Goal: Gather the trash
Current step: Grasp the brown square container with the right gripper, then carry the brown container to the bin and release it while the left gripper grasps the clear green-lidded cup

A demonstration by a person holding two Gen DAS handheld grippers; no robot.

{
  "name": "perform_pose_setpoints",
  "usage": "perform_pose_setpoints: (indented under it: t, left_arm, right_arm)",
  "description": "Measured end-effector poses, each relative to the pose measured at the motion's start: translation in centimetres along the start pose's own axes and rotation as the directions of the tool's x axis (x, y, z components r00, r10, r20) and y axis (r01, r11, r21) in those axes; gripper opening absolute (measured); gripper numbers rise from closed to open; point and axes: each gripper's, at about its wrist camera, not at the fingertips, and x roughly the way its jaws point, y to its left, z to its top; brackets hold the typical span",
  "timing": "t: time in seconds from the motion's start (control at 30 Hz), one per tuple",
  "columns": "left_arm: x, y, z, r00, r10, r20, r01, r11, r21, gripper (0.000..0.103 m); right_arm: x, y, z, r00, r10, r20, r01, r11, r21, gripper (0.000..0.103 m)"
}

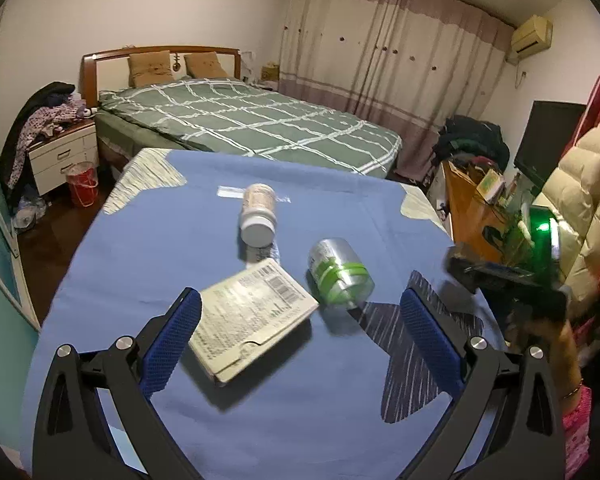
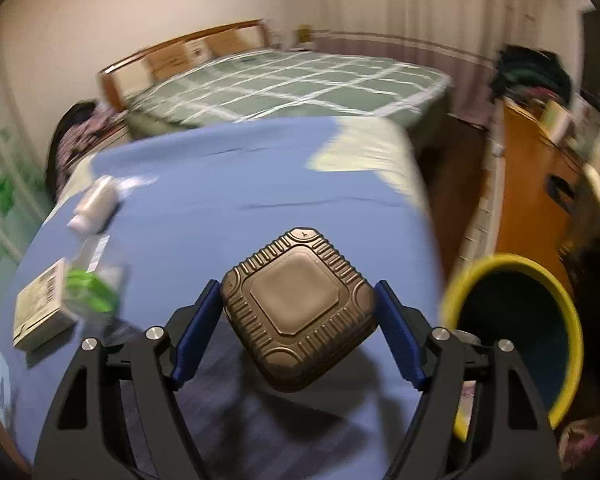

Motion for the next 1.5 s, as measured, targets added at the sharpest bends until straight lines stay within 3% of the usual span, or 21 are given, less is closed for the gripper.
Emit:
perform_pose_setpoints:
  t: [0.17,0.37,0.47,0.9,1.1,1.23,1.5]
  left_arm:
    - [1.9,-1.3,-0.3,0.999,-0.009,-0.032,0.01,1.0,0.019,0.098]
    - [4.6,-2.8,-0.7,0.998,0.015,-0.069,-0.012,0.999,0.041,0.098]
    - [5.8,-3.4,-0.7,0.996,0.033,-0.086,-0.028,0.998,0.052,0.098]
    - [12.3,-4.6,1.3,0.983,0.037,-0.182,-0.027,0.998,0.06,0.097]
    - [15.6,-5.6,2.7,0.967,0.089,-0.237,-0.07,0.994,0.088,0.083]
    - [17.5,-5.8,3.4,0.955,0.131,-0.265,-0.107,0.989,0.105,0.081]
    - [20.1,-7.1,3.4,0.937,0.155,-0.312,-0.102,0.979,0.179,0.071]
  right_arm:
    - [-1.1,-8.0,-1.6,0.993,-0.12,-0.014,0.121,0.982,0.147,0.073]
    - [-0.8,-14.2,-3.3,0.969,-0.239,-0.059,0.246,0.938,0.245,0.074]
    - [-0.8,-15.8,-4.0,0.963,-0.264,-0.06,0.27,0.923,0.274,0.083]
    - [-1.4,-15.9,-4.3,0.972,-0.232,-0.025,0.23,0.932,0.28,0.085]
    - [-1.5,-15.9,-4.4,0.975,-0.221,-0.029,0.22,0.933,0.284,0.085]
    - [-1.5,-16.1,-4.5,0.976,-0.216,-0.031,0.215,0.933,0.289,0.085]
    - [-1.4,-16.5,-4.9,0.979,-0.199,-0.04,0.202,0.935,0.291,0.085]
